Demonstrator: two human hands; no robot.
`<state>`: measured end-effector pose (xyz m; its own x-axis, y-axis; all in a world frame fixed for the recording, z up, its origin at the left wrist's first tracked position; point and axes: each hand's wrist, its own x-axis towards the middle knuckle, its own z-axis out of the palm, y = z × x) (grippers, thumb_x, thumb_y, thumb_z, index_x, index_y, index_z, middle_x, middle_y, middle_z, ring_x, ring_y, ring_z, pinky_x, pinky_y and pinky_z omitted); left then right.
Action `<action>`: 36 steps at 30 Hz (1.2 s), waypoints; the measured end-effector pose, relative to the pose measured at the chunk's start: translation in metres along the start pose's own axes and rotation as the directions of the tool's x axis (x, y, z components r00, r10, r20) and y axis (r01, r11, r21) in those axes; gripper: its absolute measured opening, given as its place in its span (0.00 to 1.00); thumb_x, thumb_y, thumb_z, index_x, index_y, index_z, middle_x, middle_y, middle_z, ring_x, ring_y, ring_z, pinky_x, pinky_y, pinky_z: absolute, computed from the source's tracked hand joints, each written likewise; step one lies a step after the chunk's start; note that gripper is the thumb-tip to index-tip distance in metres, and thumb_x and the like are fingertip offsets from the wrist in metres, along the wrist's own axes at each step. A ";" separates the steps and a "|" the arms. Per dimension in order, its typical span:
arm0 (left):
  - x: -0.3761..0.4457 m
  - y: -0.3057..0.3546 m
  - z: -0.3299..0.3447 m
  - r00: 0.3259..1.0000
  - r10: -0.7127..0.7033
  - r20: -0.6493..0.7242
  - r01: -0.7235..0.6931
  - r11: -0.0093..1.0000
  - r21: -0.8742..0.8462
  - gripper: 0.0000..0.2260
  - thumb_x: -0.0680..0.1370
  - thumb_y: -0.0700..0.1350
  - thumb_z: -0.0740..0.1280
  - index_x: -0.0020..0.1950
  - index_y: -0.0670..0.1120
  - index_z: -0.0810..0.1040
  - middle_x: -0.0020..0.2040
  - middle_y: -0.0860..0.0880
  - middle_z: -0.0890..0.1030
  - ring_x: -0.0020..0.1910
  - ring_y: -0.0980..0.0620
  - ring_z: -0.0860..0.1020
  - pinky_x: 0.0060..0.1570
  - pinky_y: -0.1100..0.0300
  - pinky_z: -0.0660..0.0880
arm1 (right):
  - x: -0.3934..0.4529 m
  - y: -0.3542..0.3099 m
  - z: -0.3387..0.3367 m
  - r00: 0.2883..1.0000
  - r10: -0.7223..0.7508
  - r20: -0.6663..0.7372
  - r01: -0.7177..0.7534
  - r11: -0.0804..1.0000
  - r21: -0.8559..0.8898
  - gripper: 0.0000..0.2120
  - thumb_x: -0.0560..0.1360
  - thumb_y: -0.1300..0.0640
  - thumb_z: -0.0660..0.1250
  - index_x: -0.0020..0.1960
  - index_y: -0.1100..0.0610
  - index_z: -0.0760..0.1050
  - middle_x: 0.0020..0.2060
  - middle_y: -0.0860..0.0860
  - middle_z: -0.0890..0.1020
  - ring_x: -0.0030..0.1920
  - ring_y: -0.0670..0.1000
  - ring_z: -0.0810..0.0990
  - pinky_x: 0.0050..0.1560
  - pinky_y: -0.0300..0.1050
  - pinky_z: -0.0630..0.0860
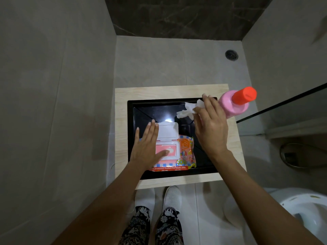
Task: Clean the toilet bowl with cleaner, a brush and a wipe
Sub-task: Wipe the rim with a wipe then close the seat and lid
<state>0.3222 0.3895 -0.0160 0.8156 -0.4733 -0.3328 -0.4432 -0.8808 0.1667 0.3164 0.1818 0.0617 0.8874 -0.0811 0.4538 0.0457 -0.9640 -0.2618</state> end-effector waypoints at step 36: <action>-0.062 0.020 0.046 0.996 0.086 -0.020 -0.086 0.996 -0.001 0.29 0.82 0.60 0.42 0.73 0.44 0.67 0.72 0.47 0.68 0.71 0.51 0.66 0.69 0.42 0.59 | -0.099 -0.002 0.008 0.965 0.084 0.250 -0.106 0.991 0.076 0.15 0.77 0.53 0.61 0.46 0.63 0.81 0.59 0.63 0.79 0.62 0.60 0.74 0.57 0.53 0.77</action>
<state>0.2461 0.4015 -0.0346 0.7819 -0.5471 -0.2989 -0.5111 -0.8370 0.1953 0.2323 0.1940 0.0101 0.9746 -0.0959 0.2026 -0.0140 -0.9281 -0.3721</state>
